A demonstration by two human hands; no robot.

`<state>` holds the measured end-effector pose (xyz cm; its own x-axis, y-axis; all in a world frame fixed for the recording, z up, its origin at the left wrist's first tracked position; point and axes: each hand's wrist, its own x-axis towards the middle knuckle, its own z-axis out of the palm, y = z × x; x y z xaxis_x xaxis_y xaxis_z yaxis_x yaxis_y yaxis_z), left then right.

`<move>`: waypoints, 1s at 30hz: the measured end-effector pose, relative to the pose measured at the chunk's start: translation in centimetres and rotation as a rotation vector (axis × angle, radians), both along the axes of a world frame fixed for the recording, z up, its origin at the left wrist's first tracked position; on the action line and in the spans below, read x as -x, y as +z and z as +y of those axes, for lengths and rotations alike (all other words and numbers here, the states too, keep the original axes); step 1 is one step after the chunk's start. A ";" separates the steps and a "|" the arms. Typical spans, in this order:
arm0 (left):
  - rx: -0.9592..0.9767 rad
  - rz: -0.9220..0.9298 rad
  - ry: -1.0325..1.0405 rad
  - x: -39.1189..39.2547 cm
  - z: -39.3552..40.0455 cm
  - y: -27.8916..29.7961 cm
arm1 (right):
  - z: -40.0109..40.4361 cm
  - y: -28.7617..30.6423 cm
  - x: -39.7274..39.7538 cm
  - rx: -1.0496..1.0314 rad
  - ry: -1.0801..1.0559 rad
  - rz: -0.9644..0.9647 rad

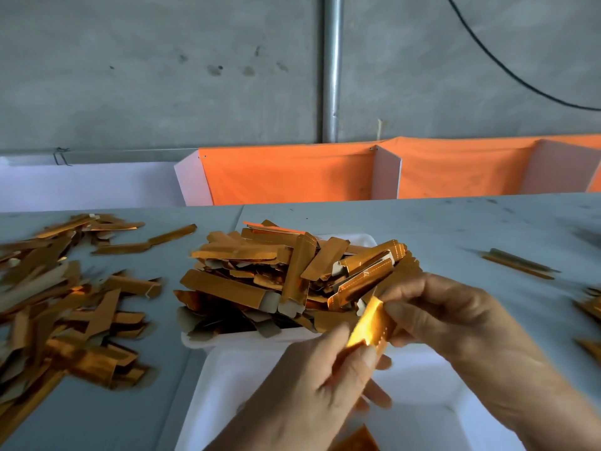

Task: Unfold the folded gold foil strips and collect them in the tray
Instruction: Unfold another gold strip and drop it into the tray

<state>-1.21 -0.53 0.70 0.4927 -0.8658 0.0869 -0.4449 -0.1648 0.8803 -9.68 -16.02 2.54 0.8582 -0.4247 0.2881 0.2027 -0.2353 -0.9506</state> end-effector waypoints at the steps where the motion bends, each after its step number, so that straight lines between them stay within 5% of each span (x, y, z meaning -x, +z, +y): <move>1: -0.038 -0.095 0.064 -0.1 -0.3 0.0 | 0.1 -0.2 -0.1 -0.007 -0.044 -0.003; 5: -0.038 -0.425 0.329 -0.1 -0.5 -0.5 | 0.2 -0.4 -0.2 0.035 -0.205 -0.004; 9: 0.032 -0.607 0.359 -0.4 -0.5 -1.3 | 0.6 -0.1 0.0 0.034 -0.189 -0.054; 17: 0.207 -0.546 0.298 -0.7 -0.2 -1.1 | 0.2 0.2 0.3 -0.099 -0.082 0.005; 25: 0.223 -0.616 0.215 -0.9 0.0 -0.7 | -0.3 0.7 0.5 -0.669 0.157 0.153; 30: 0.246 -0.670 0.141 -0.6 -0.1 0.0 | -0.4 0.9 0.6 -0.705 0.148 0.086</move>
<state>-0.65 -0.60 0.67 0.3708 -0.7145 0.5933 -0.8908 -0.0928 0.4449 -10.27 -16.40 3.48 0.9282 -0.3627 -0.0825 0.1029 0.4635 -0.8801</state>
